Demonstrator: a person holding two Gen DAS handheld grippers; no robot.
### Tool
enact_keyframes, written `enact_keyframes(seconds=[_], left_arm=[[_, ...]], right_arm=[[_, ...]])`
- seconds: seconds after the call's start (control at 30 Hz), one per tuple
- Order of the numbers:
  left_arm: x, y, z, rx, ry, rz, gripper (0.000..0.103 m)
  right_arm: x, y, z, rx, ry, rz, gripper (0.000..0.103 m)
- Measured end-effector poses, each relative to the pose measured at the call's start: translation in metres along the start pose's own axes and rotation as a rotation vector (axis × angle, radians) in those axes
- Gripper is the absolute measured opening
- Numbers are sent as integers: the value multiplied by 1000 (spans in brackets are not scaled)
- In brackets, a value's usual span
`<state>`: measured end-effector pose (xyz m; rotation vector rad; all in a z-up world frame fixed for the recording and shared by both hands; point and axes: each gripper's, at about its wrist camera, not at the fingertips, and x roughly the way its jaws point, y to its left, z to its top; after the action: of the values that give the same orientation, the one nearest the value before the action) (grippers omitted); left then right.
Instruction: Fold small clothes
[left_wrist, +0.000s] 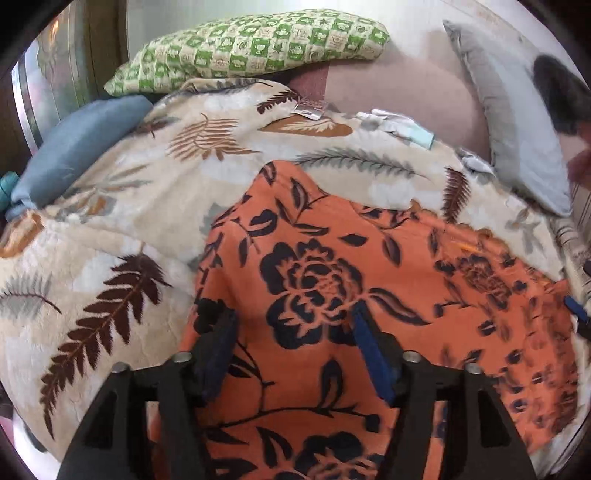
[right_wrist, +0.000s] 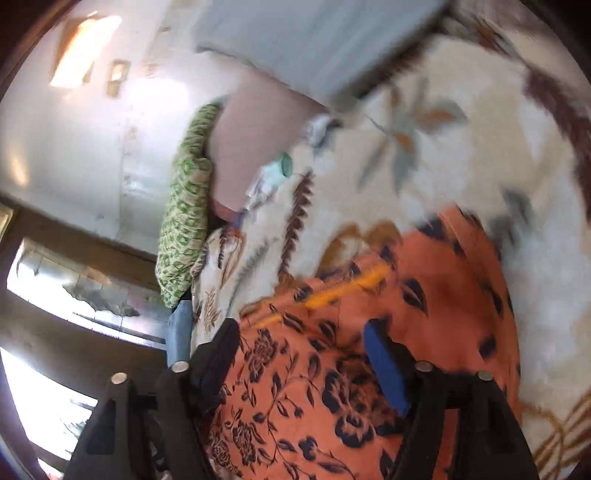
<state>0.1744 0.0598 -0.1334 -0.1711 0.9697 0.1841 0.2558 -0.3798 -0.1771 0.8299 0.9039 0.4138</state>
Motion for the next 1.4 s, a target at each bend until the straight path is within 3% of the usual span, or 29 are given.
enact_keyframes(seconds=[0.03,0.07,0.1,0.17,0.27,0.33,0.43,0.6,0.7,0.9,1.13,1.33,1.4], left_arm=[[12,-2,-2,21,37,9,72],[13,-4,-1,28,22,16,73],[7,-7,2,52,17,32,73],[-6,-7,9,58,24,15,73],[-46,3,15,-5,-81,-29,73],[-73,7,10,-21,-125,-63,73],[-102,15,-9,-48,-167,-93,73],[-109,11,-51,-63,-124,-112,74],[-104,0,-65,-41,-64,-138,74],[-108,-33,-69,28,-80,-127,74],[-98,-46,-69,59,-65,-97,74],[-92,-47,-60,36,-89,-101,74],[-84,-53,-57,40,-76,-103,74]], right_arm=[[10,-8,4,1,5,-68,78],[23,-22,9,23,41,-155,77],[32,-40,11,90,68,-154,77],[14,-36,16,157,22,-107,76],[-36,7,5,48,-68,-26,76],[-77,27,-15,4,-105,-2,77],[-139,36,-70,-3,-151,60,81],[-160,8,-162,145,-171,29,82],[-150,-25,-189,281,-139,20,82],[-142,-47,-167,396,-173,92,82],[-119,-64,-144,439,-149,18,82],[-141,-64,-151,462,-189,-8,82],[-139,-62,-149,446,-175,-59,82]])
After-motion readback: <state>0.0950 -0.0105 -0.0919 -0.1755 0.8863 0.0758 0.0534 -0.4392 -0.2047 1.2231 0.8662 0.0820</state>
